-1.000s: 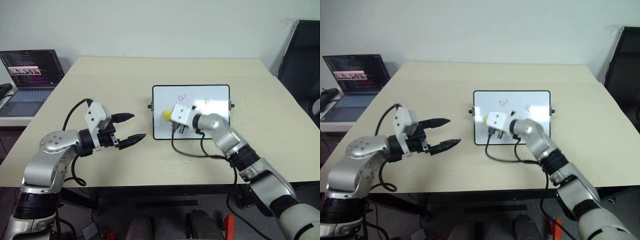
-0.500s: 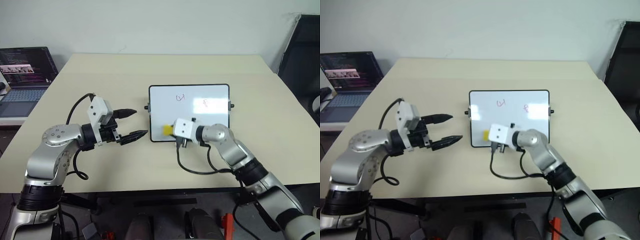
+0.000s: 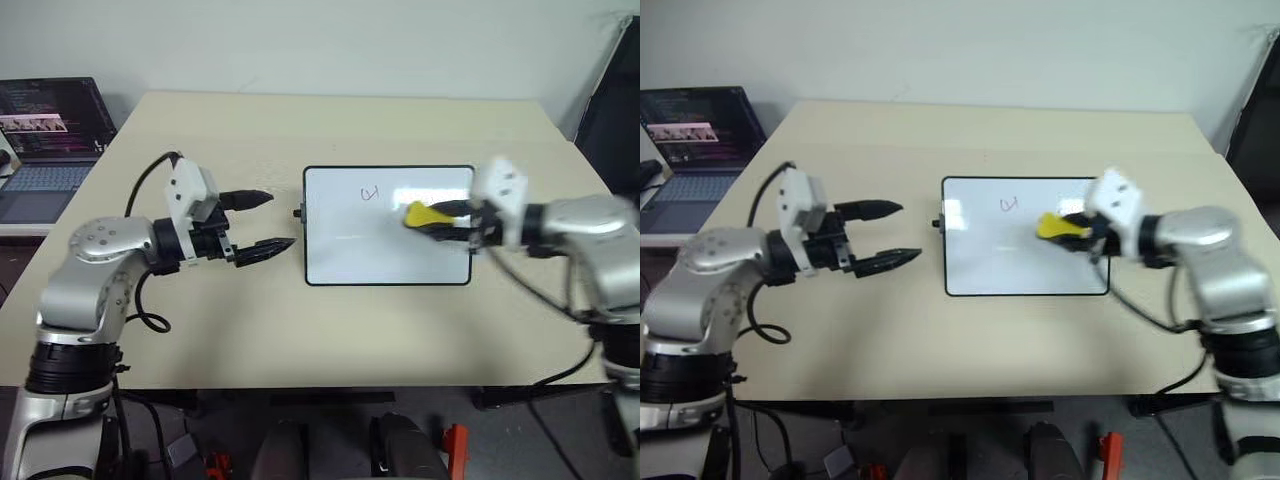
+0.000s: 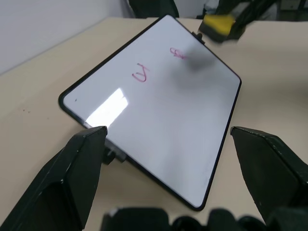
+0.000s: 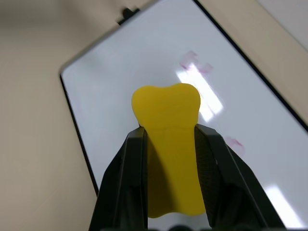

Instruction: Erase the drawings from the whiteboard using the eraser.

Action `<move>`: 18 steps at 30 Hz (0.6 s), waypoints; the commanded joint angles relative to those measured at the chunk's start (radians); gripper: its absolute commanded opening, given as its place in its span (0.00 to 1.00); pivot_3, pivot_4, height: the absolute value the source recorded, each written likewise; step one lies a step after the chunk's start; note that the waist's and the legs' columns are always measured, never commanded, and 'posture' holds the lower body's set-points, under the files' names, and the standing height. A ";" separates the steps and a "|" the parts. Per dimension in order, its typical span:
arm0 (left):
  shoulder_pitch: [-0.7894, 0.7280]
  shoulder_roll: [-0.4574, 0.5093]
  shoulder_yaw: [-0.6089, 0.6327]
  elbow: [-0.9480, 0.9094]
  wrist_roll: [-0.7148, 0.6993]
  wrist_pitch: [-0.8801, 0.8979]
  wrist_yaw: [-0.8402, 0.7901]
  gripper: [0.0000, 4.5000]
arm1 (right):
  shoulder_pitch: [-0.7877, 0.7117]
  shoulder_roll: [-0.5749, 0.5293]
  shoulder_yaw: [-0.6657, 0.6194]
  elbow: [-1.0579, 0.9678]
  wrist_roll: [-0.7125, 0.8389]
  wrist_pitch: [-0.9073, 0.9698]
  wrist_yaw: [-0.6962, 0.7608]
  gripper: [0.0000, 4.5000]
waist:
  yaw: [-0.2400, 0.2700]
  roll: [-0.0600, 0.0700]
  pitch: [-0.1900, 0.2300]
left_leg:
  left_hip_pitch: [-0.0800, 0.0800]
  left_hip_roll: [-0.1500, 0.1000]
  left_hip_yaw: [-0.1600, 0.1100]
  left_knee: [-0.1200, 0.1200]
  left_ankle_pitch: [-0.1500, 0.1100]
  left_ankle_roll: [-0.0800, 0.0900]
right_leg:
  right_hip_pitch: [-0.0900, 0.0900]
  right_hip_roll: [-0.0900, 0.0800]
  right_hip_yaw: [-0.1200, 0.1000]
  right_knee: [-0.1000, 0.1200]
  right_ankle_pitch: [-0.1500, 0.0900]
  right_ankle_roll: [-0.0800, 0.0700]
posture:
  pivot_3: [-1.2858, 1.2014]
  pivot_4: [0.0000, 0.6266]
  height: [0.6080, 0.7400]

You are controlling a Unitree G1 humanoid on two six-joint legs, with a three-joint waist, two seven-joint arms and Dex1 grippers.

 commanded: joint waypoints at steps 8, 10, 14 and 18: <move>-0.045 0.047 -0.033 0.044 0.012 0.017 -0.077 1.00 | 0.087 -0.201 -0.055 0.148 0.012 -0.174 0.113 0.23 | -0.008 0.002 0.001 | 0.000 0.000 0.002 0.000 -0.001 0.002 | 0.001 0.000 0.001 -0.002 0.000 0.000 | 0.52 0.24 1.00; -0.045 0.044 -0.042 0.044 0.015 0.016 -0.080 1.00 | 0.084 -0.199 -0.051 0.152 0.015 -0.179 0.110 0.23 | -0.008 0.002 0.001 | 0.000 0.000 0.002 0.001 -0.001 0.002 | 0.001 0.000 0.001 -0.002 0.000 0.000 | 0.52 0.24 1.00; -0.056 0.041 -0.048 0.043 0.018 0.018 -0.077 1.00 | 0.086 -0.196 -0.055 0.158 0.019 -0.185 0.102 0.23 | -0.007 0.002 0.001 | 0.001 0.000 0.002 0.001 -0.001 0.002 | 0.001 0.000 0.001 -0.001 0.000 0.000 | 0.52 0.24 1.00; -0.069 0.044 -0.038 0.046 0.014 0.014 -0.073 1.00 | 0.080 -0.192 -0.046 0.166 0.019 -0.190 0.097 0.23 | -0.005 0.002 0.001 | 0.000 0.000 0.001 0.001 -0.001 0.002 | 0.001 0.000 0.001 -0.001 0.000 0.000 | 0.52 0.24 1.00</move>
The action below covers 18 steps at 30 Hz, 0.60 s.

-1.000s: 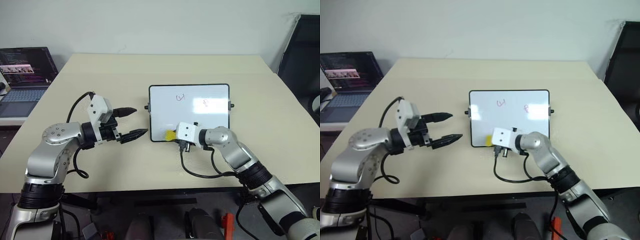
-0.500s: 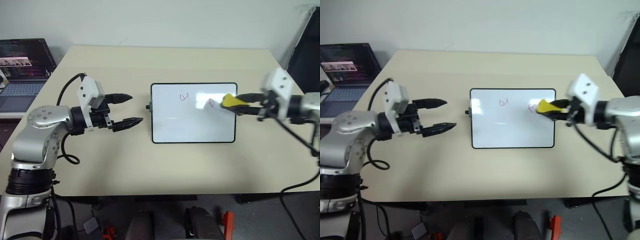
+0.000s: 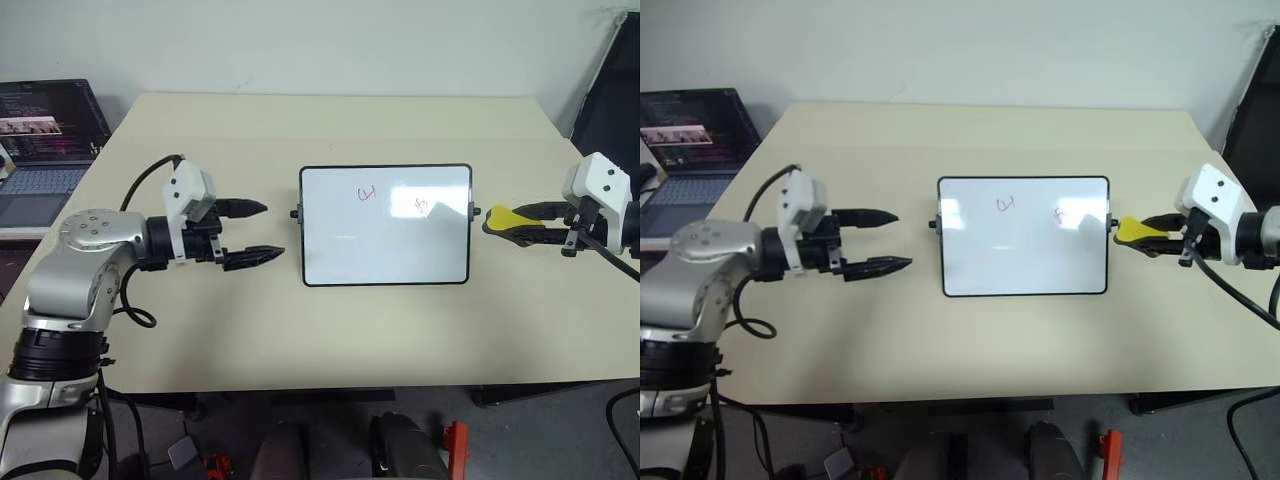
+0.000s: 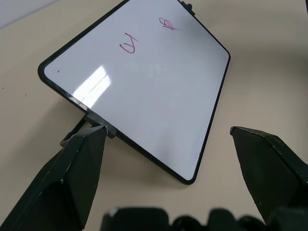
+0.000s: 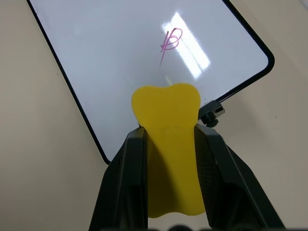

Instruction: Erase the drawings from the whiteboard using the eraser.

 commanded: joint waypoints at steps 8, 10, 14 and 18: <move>-0.015 -0.001 0.027 -0.014 -0.001 -0.018 0.010 1.00 | -0.058 -0.011 0.024 0.023 0.005 -0.037 -0.005 0.23 | 0.000 0.000 0.000 | 0.001 0.000 0.000 0.001 0.000 0.000 | 0.000 0.000 0.000 0.003 0.000 0.000 | 0.52 0.24 1.00; -0.015 -0.002 0.029 -0.013 -0.002 -0.019 0.012 1.00 | -0.067 -0.009 0.028 0.026 0.007 -0.037 -0.005 0.23 | 0.000 0.000 0.000 | 0.001 0.000 0.000 0.002 0.000 0.000 | 0.000 0.000 0.000 0.004 0.000 0.000 | 0.52 0.24 1.00; -0.012 -0.003 0.031 -0.010 0.002 -0.025 0.016 1.00 | -0.078 -0.004 0.034 0.035 0.008 -0.042 -0.005 0.23 | 0.000 0.000 0.000 | 0.001 0.000 0.000 0.003 0.000 0.000 | 0.000 0.000 0.000 0.007 0.000 0.000 | 0.52 0.24 1.00; -0.011 -0.006 0.036 -0.010 0.001 -0.030 0.024 1.00 | -0.083 -0.002 0.039 0.042 0.008 -0.047 -0.007 0.23 | 0.000 0.000 0.000 | 0.001 0.000 0.000 0.006 0.000 0.000 | 0.000 0.000 0.001 0.009 0.000 0.000 | 0.52 0.24 1.00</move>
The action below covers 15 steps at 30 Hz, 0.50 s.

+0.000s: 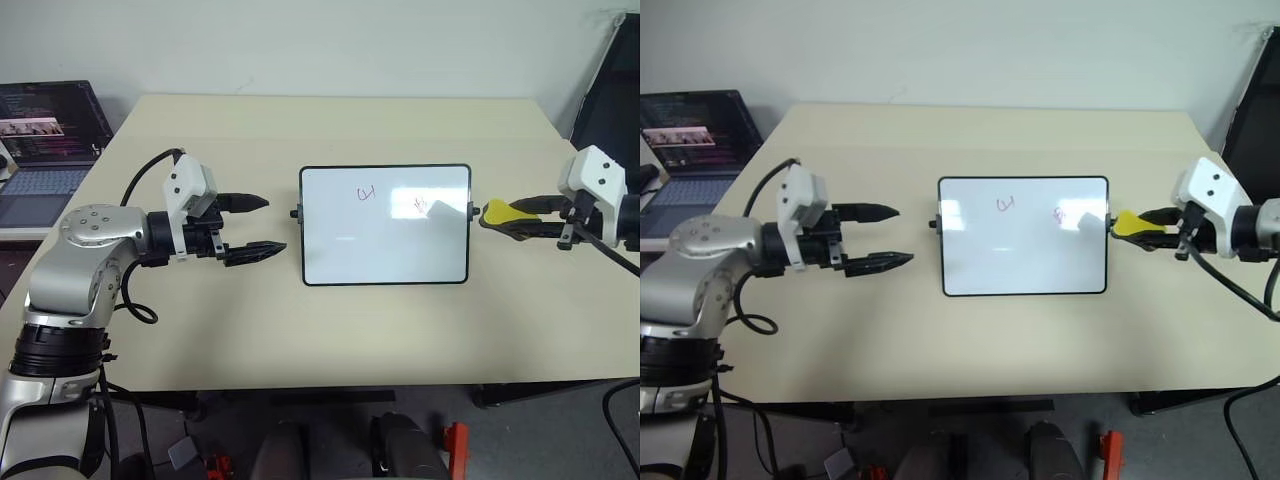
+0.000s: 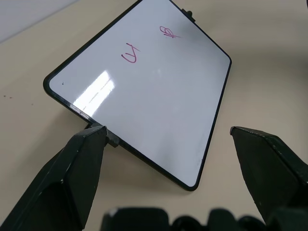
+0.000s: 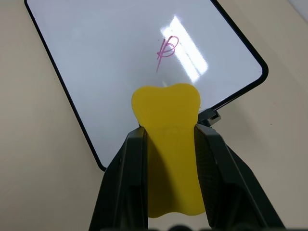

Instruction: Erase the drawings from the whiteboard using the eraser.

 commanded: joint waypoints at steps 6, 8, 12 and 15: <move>-0.006 -0.009 0.031 -0.012 -0.004 -0.023 0.015 1.00 | -0.141 0.121 -0.014 -0.027 0.057 0.011 -0.095 0.23 | -0.012 0.000 0.000 | 0.000 0.000 0.000 0.004 0.000 0.000 | 0.000 0.000 0.001 0.003 0.000 0.000 | 0.52 0.24 1.00; -0.002 -0.031 0.011 -0.021 -0.003 -0.020 0.019 1.00 | -0.225 0.273 0.062 -0.032 0.015 0.006 -0.206 0.23 | -0.023 0.000 0.000 | 0.001 0.000 0.000 0.006 0.000 0.000 | 0.001 0.001 0.001 0.004 0.000 0.000 | 0.52 0.24 1.00; 0.005 -0.066 -0.003 -0.022 0.006 -0.016 0.030 1.00 | -0.321 0.478 0.221 0.085 -0.181 -0.083 -0.392 0.23 | -0.034 0.001 0.000 | 0.002 0.001 -0.002 0.007 0.000 0.000 | 0.002 0.002 0.001 0.007 0.000 0.000 | 0.52 0.24 1.00; 0.013 -0.070 -0.009 -0.035 0.009 -0.010 0.032 1.00 | -0.348 0.529 0.269 0.162 -0.251 -0.133 -0.457 0.23 | -0.011 0.001 0.000 | 0.000 0.000 -0.002 0.008 0.000 0.000 | 0.001 0.001 0.000 0.007 0.000 0.000 | 0.52 0.24 1.00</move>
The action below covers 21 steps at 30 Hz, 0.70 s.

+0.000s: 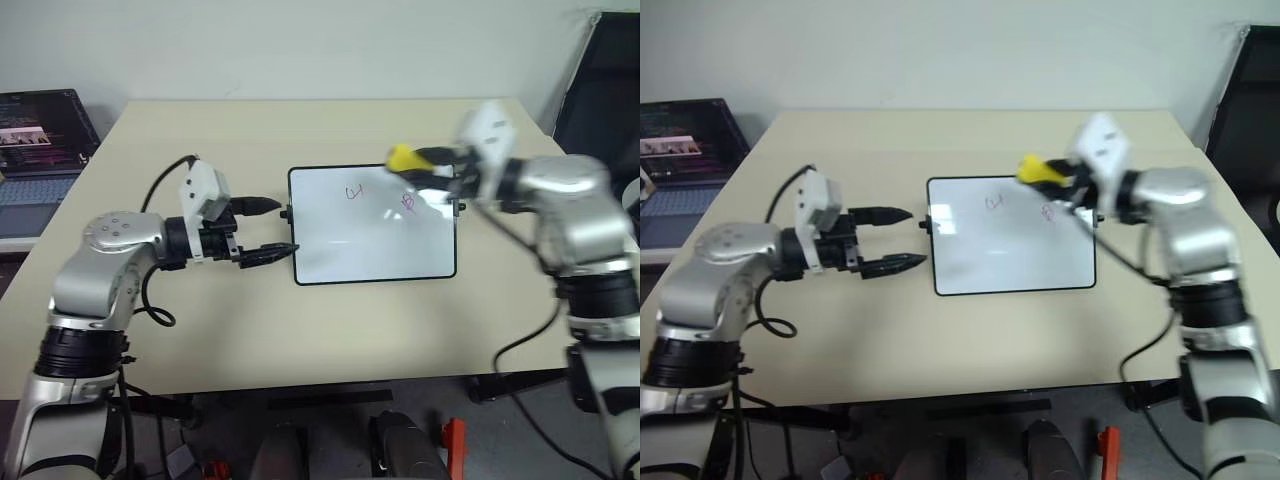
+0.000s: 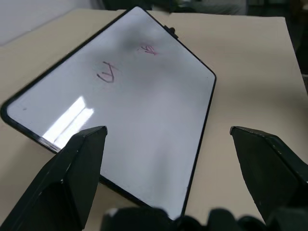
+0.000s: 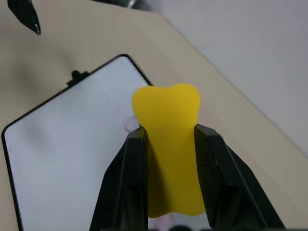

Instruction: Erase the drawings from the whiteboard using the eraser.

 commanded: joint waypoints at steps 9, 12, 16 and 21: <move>0.029 0.023 0.039 -0.060 -0.004 0.004 0.012 1.00 | -0.119 0.057 0.030 0.214 -0.156 -0.083 -0.130 0.22 | 0.025 0.000 0.000 | -0.006 0.000 0.000 0.000 -0.001 -0.002 | -0.004 -0.001 -0.001 -0.002 0.000 0.001 | 0.52 0.24 1.00; 0.032 0.023 0.041 -0.067 -0.003 0.007 0.017 1.00 | -0.119 0.081 0.064 0.213 -0.189 -0.058 -0.126 0.22 | 0.019 0.000 0.000 | -0.005 0.000 0.000 0.000 -0.001 -0.002 | -0.004 -0.001 -0.001 -0.001 0.000 0.000 | 0.52 0.24 1.00; 0.042 0.033 0.050 -0.069 -0.002 0.007 0.021 1.00 | -0.085 0.116 0.130 0.176 -0.235 0.000 -0.109 0.22 | 0.008 0.000 0.000 | -0.004 0.000 0.000 0.001 -0.001 -0.002 | -0.003 -0.001 0.000 0.000 0.000 0.000 | 0.52 0.24 1.00; 0.056 0.041 0.059 -0.081 -0.006 0.011 0.029 1.00 | 0.005 0.160 0.205 0.108 -0.271 0.065 -0.098 0.22 | 0.000 0.000 -0.001 | 0.003 0.000 0.000 0.000 -0.001 -0.002 | 0.003 0.000 0.000 0.000 0.000 0.000 | 0.52 0.24 1.00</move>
